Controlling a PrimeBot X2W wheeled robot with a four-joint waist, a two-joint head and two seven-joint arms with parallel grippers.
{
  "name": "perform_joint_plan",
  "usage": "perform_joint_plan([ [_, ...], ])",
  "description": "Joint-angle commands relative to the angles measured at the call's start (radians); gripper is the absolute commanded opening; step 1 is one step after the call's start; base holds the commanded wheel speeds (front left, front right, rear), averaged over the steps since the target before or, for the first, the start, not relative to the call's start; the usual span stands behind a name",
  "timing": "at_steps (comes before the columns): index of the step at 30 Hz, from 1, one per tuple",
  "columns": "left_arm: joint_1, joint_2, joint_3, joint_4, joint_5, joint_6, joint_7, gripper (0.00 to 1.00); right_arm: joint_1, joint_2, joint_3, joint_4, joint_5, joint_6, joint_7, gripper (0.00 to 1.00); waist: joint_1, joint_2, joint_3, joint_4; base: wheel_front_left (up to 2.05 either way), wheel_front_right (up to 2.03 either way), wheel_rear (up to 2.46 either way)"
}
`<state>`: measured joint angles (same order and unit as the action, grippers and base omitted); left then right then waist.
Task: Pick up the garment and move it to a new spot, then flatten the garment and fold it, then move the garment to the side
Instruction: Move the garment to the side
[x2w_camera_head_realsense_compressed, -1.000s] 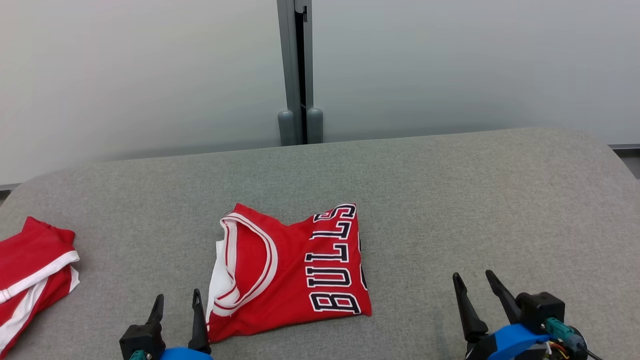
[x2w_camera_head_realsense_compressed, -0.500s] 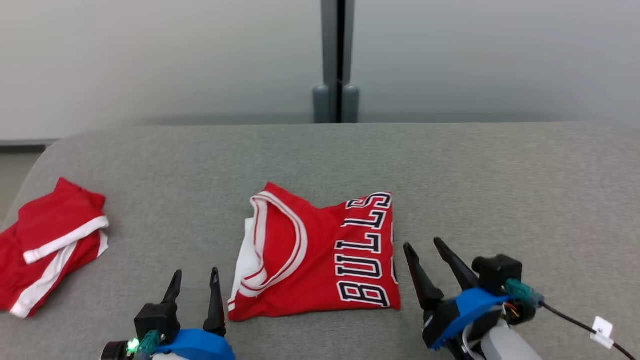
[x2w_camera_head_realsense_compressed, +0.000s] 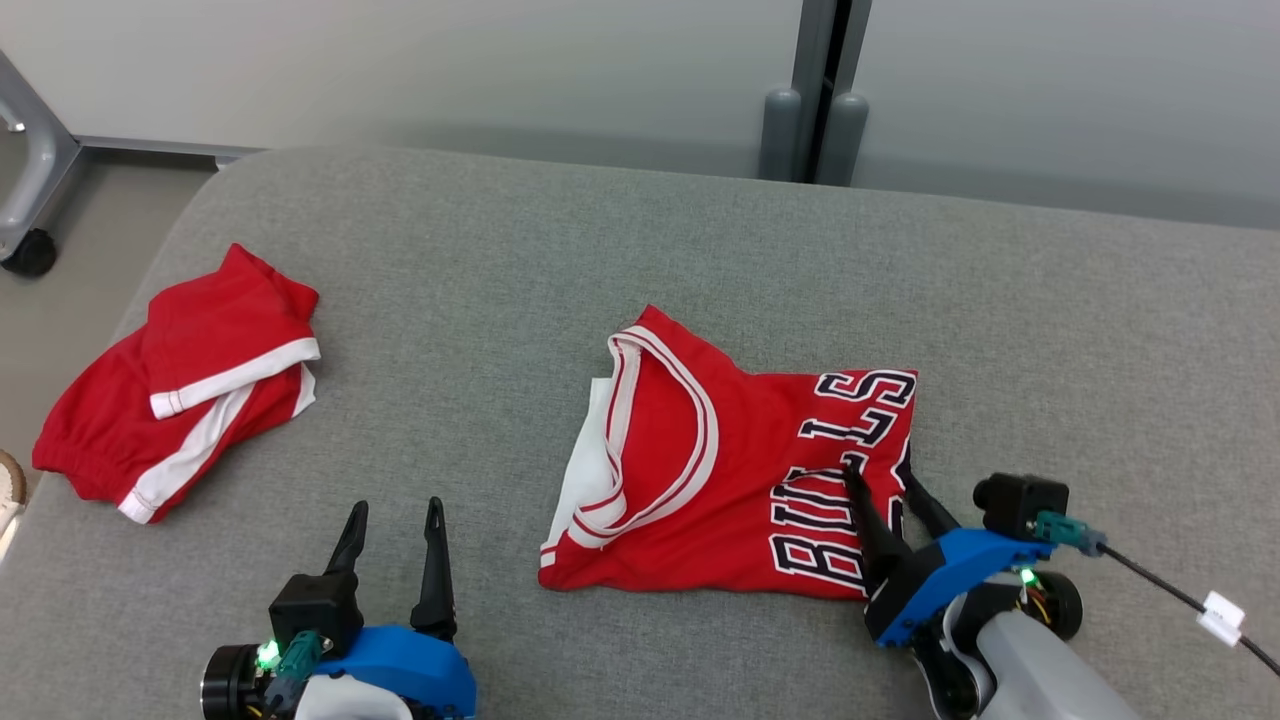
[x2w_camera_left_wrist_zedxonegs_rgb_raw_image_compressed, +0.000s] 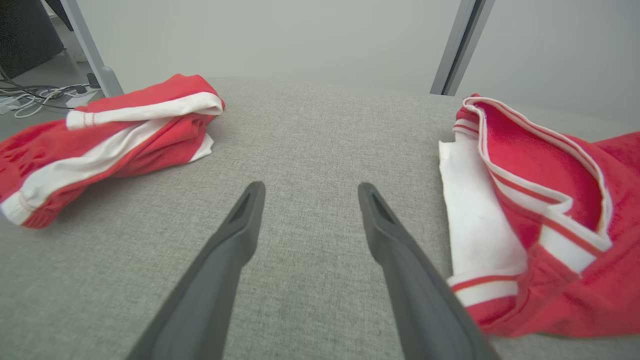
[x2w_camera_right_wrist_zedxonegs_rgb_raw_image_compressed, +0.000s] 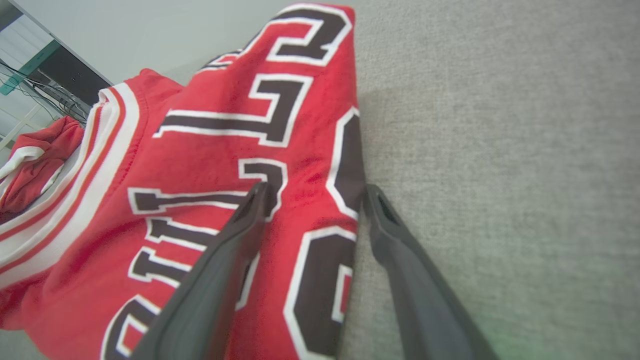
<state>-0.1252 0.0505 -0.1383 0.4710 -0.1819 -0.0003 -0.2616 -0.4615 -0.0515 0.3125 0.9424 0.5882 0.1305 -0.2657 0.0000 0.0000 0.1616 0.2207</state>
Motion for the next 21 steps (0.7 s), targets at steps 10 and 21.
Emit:
perform_joint_plan([
  [10,-0.012,0.0,-0.013,-0.021,0.01,-0.009,-0.005,1.0,-0.005,-0.006,-0.074,0.015,-0.012,-0.001,0.002,0.0,0.0,0.0,-0.003,-0.107,0.0,0.0,0.0],
  [21,-0.018,0.0,-0.011,-0.033,0.027,-0.024,-0.005,1.0,0.06,-0.002,-0.022,-0.122,-0.026,0.0,0.001,0.0,0.0,0.0,-0.032,-0.454,0.0,0.0,0.0],
])
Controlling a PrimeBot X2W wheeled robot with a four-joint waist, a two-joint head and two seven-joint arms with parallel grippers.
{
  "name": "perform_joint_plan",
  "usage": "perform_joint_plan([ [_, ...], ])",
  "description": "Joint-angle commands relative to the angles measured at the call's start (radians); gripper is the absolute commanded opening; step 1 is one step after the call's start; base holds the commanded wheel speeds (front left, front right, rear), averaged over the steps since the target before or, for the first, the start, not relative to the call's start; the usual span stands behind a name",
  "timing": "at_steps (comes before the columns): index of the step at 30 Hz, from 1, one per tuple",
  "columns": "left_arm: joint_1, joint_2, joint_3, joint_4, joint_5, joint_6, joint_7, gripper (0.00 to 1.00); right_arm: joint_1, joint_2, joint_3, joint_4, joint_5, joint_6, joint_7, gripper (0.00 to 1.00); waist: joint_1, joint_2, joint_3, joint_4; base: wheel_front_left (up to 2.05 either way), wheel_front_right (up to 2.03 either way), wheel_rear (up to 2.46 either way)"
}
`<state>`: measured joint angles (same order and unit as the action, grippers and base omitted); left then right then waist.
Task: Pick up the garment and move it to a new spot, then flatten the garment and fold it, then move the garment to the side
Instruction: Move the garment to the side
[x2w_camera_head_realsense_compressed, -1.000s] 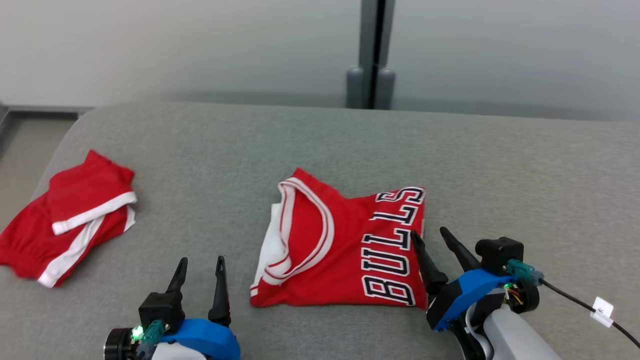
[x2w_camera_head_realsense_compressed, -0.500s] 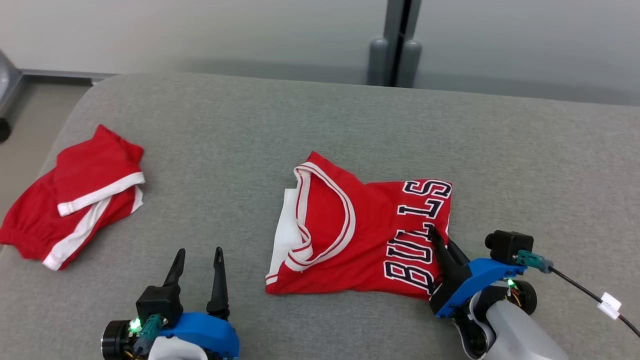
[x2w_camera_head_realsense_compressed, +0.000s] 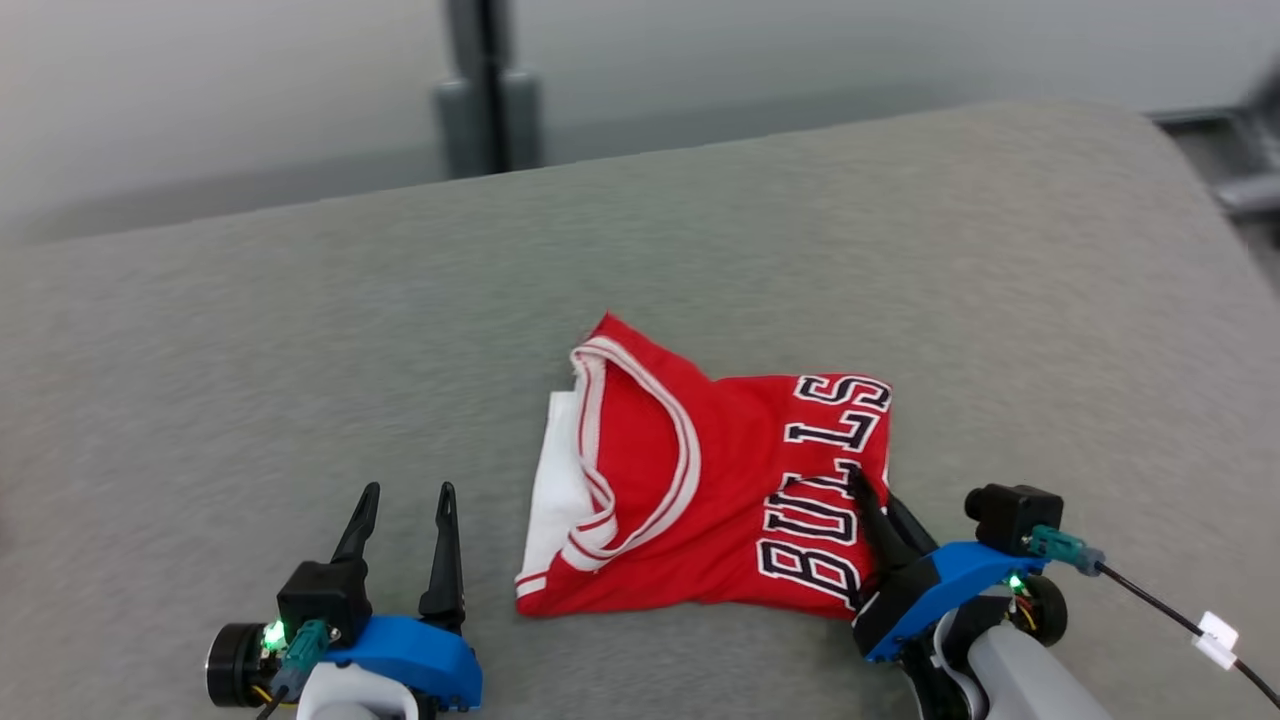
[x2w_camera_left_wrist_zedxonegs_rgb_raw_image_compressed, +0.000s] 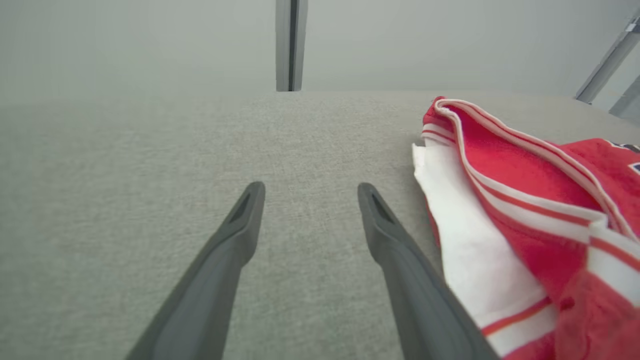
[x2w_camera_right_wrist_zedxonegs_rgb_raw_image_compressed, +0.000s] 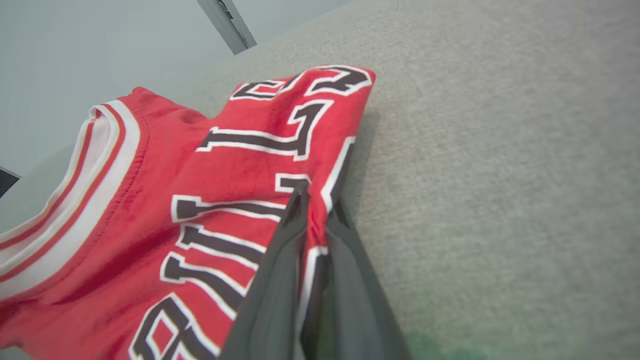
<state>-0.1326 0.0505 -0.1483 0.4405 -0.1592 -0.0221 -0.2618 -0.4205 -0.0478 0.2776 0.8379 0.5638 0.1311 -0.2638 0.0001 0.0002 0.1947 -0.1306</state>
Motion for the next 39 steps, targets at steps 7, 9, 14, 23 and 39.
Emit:
perform_joint_plan([
  [7,-0.004,0.0,0.007,0.003,0.017,-0.009,-0.004,1.0,0.049,-0.005,0.074,-0.096,0.035,-0.001,-0.001,0.0,-0.0001,-0.0002,-0.064,-0.303,0.0,0.0,0.0],
  [9,-0.005,0.0,0.007,0.003,0.019,-0.012,-0.004,1.0,0.056,-0.006,0.088,-0.115,0.043,-0.001,-0.001,0.0,-0.0001,-0.0002,-0.062,-0.358,0.0,0.0,0.0],
  [14,-0.041,0.001,-0.023,0.016,0.03,-0.029,-0.004,1.0,0.076,-0.005,0.064,-0.157,0.035,0.0,-0.002,0.0,-0.0001,-0.0002,-0.03,-0.415,0.0,0.0,0.0],
  [23,-0.055,0.0,-0.022,0.031,0.04,-0.033,-0.004,1.0,0.036,-0.004,0.054,-0.166,-0.031,0.0,-0.002,0.0,-0.0001,-0.0002,0.002,-0.413,0.0,0.0,0.0],
  [39,-0.093,0.006,0.016,0.006,0.093,-0.059,-0.004,1.0,-0.34,-0.218,-0.286,0.107,-0.377,-0.001,-0.002,0.0,-0.0001,-0.0002,0.119,-0.073,0.0,0.0,0.0],
])
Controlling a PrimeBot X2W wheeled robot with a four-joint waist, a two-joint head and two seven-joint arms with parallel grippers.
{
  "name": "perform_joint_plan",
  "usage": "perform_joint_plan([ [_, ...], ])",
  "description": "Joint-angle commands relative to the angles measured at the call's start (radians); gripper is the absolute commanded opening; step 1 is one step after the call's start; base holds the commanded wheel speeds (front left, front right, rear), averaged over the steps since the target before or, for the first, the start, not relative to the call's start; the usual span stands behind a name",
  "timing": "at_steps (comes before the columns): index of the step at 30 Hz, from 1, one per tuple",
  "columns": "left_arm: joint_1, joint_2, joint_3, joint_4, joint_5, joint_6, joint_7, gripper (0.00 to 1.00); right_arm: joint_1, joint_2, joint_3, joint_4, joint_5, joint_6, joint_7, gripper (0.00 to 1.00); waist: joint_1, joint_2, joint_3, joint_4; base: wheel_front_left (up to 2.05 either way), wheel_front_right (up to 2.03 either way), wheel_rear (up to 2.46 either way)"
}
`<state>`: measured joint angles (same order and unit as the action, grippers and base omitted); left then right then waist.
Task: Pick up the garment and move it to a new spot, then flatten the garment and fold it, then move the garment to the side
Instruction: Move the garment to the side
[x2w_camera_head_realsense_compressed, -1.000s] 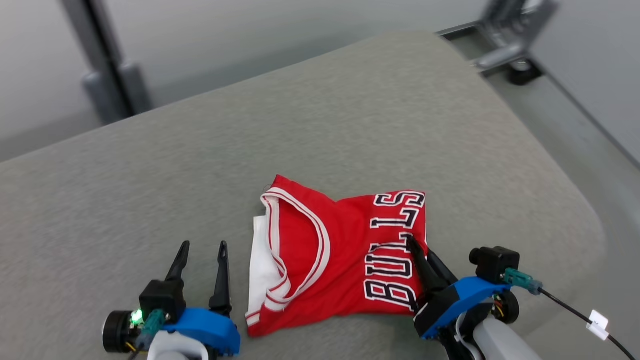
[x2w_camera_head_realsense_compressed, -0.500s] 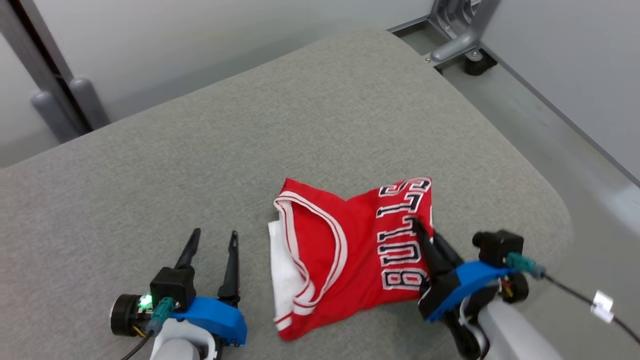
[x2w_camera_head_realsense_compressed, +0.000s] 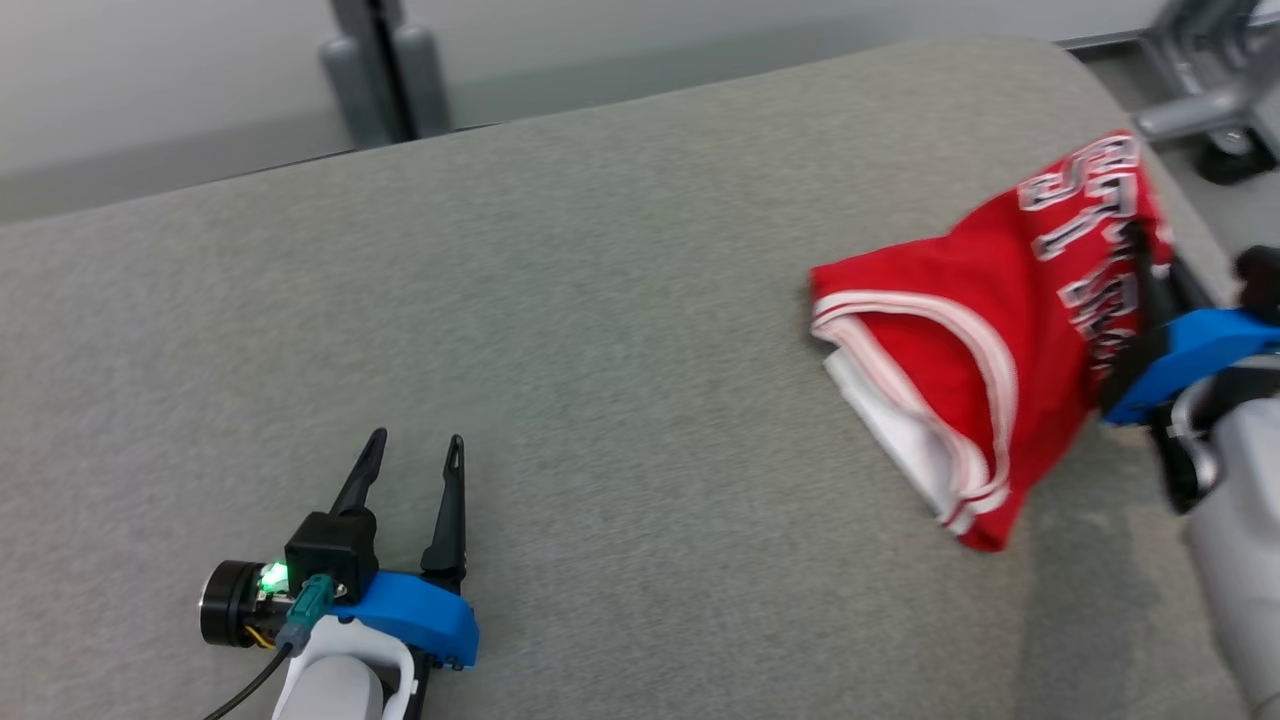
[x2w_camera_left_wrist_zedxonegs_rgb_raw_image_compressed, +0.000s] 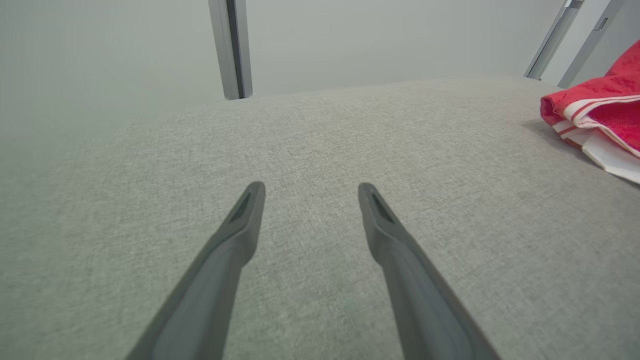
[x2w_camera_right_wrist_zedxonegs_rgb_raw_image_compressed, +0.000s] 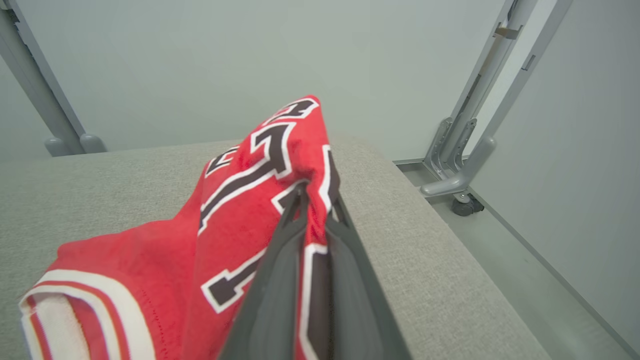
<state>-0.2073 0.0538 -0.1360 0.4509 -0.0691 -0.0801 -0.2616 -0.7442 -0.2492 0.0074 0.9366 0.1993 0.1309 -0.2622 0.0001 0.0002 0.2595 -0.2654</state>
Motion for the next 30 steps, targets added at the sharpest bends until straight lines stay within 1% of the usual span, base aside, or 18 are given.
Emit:
perform_joint_plan([
  [1,-0.02,0.002,0.007,-0.007,0.002,-0.001,-0.005,1.0,-0.024,-0.04,-0.052,0.025,-0.042,0.0,-0.003,0.0,-0.0001,-0.0002,0.056,0.076,0.0,0.0,0.0],
  [4,-0.025,0.0,0.009,-0.014,-0.002,-0.002,-0.005,1.0,-0.031,-0.108,-0.177,0.071,-0.117,0.0,-0.003,0.0,-0.0001,-0.0002,0.057,0.117,0.0,0.0,0.0],
  [8,-0.017,-0.001,0.012,-0.017,-0.005,-0.003,-0.005,1.0,-0.016,-0.159,-0.332,0.114,-0.228,0.0,-0.003,0.0,-0.0001,-0.0002,0.052,0.144,0.0,0.0,0.0],
  [10,-0.015,-0.002,0.015,-0.017,-0.004,-0.003,-0.005,1.0,-0.014,-0.173,-0.405,0.115,-0.28,0.0,-0.003,0.0,-0.0001,-0.0002,0.051,0.151,0.0,0.0,0.0],
  [13,-0.016,-0.002,0.019,-0.015,-0.001,-0.005,-0.005,1.0,-0.013,-0.171,-0.494,0.11,-0.36,0.0,-0.003,0.0,-0.0001,-0.0002,0.049,0.158,0.0,0.0,0.0],
  [18,-0.02,-0.002,0.021,-0.011,0.006,-0.006,-0.005,1.0,-0.029,-0.167,-0.606,0.102,-0.488,0.0,-0.003,0.0,-0.0001,-0.0002,0.046,0.167,0.0,0.0,0.0],
  [19,-0.022,-0.002,0.021,-0.01,0.006,-0.006,-0.005,1.0,-0.034,-0.164,-0.627,0.098,-0.505,0.0,-0.003,0.87,-0.0001,-0.0002,0.046,0.168,0.0,0.0,0.0],
  [20,-0.023,-0.002,0.021,-0.009,0.006,-0.006,-0.005,1.0,-0.043,-0.161,-0.646,0.083,-0.524,0.0,-0.003,1.0,-0.0001,-0.0002,0.047,0.17,0.0,0.0,0.0],
  [22,-0.026,-0.003,0.021,-0.007,0.004,-0.004,-0.005,1.0,-0.053,-0.141,-0.658,0.048,-0.551,0.0,-0.003,1.0,-0.0001,-0.0002,0.049,0.172,0.0,0.0,0.0],
  [24,-0.028,-0.002,0.024,-0.007,0.0,-0.001,-0.005,1.0,-0.055,-0.113,-0.643,-0.008,-0.538,0.0,-0.003,1.0,-0.0001,-0.0002,0.048,0.175,0.0,0.0,0.0],
  [25,-0.029,-0.003,0.029,-0.007,-0.006,0.002,-0.005,1.0,-0.048,-0.087,-0.592,-0.076,-0.484,0.0,-0.003,1.0,-0.0001,-0.0002,0.045,0.178,0.0,0.0,0.0],
  [27,-0.028,-0.003,0.032,-0.01,-0.014,0.007,-0.005,1.0,-0.032,-0.043,-0.515,-0.149,-0.424,0.0,-0.003,1.0,-0.0001,-0.0002,0.034,0.182,0.0,0.0,0.0],
  [30,-0.021,-0.003,0.03,-0.004,-0.037,0.016,-0.005,1.0,0.029,0.019,-0.429,-0.254,-0.345,0.0,-0.003,1.0,-0.0001,-0.0002,0.008,0.196,0.0,0.0,0.0],
])
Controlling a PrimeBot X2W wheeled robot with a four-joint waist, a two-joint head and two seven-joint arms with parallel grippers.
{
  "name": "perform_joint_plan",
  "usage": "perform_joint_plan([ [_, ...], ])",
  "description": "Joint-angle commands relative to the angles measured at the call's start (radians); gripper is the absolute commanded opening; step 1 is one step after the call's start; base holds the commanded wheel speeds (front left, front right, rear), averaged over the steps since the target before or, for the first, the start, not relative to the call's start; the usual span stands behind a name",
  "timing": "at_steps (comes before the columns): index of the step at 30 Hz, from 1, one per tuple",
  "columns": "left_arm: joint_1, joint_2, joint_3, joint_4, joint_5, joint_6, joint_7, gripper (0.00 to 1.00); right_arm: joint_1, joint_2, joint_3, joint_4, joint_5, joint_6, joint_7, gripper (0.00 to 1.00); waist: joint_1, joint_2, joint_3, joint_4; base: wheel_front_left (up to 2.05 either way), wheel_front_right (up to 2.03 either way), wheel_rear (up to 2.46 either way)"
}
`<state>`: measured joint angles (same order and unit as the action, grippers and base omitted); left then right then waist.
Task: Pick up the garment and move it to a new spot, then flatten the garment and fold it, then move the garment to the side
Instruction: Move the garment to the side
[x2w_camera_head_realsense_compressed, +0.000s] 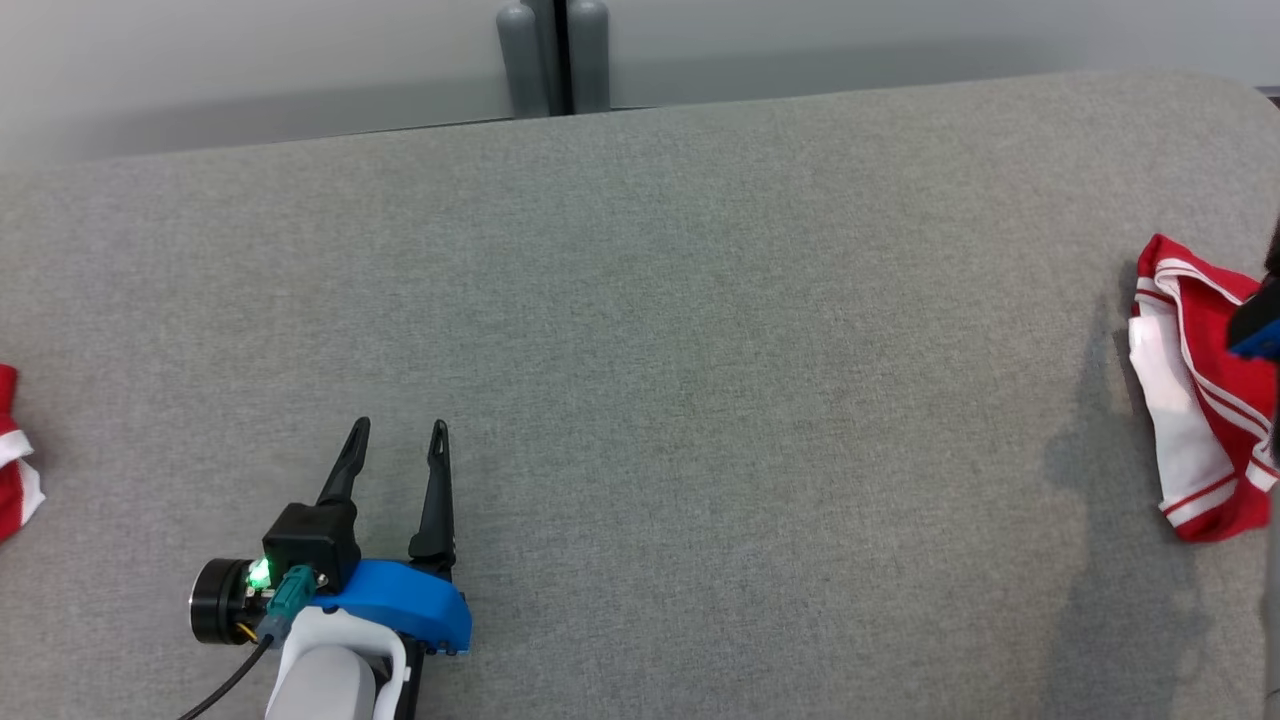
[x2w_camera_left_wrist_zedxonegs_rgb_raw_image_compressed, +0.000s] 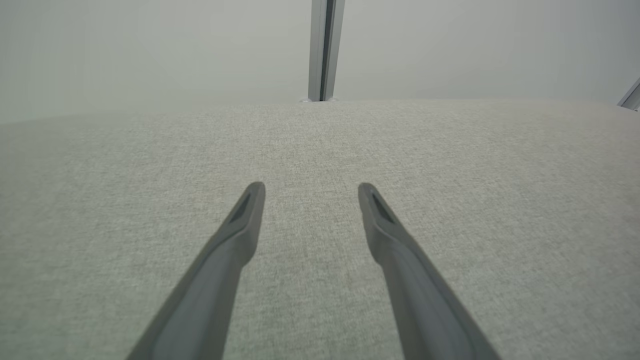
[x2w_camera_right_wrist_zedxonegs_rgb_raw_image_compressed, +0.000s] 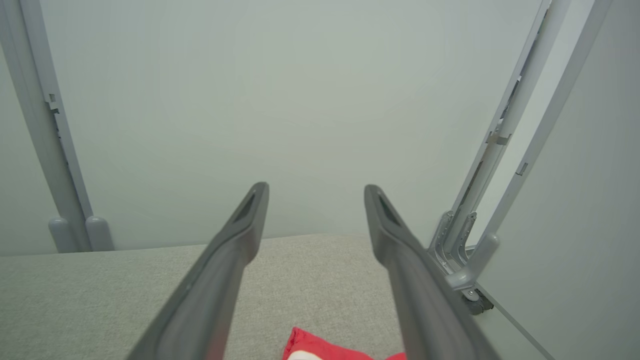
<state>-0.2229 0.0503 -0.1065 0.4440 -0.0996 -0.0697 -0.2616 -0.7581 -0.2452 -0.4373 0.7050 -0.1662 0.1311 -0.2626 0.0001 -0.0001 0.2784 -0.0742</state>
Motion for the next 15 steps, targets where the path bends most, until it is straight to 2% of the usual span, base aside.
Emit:
perform_joint_plan([
  [1,-0.003,0.001,-0.003,0.005,-0.013,0.007,-0.005,1.0,0.067,0.039,0.044,-0.058,0.041,-0.001,-0.003,1.0,-0.0001,0.0001,-0.023,0.011,0.0,0.0,0.0],
  [4,0.015,0.001,-0.008,0.008,-0.03,0.018,-0.005,1.0,0.15,0.101,0.125,-0.148,0.078,-0.001,-0.003,1.0,-0.0001,0.0001,-0.059,0.029,0.0,0.0,0.0],
  [6,0.027,0.001,-0.013,0.011,-0.048,0.028,-0.005,1.0,0.25,0.149,0.214,-0.2,0.097,-0.001,-0.003,1.0,-0.0001,0.0001,-0.093,0.051,0.0,0.0,0.0],
  [9,0.039,0.0,-0.022,0.01,-0.065,0.035,-0.005,1.0,0.33,0.173,0.278,-0.217,0.13,-0.001,-0.003,1.0,-0.0001,0.0001,-0.127,0.079,0.0,0.0,0.0],
  [15,0.065,0.0,-0.028,0.023,-0.074,0.051,-0.005,1.0,0.454,0.191,0.329,-0.207,0.176,-0.001,-0.003,1.0,-0.0001,0.0001,-0.181,0.122,0.0,0.0,0.0],
])
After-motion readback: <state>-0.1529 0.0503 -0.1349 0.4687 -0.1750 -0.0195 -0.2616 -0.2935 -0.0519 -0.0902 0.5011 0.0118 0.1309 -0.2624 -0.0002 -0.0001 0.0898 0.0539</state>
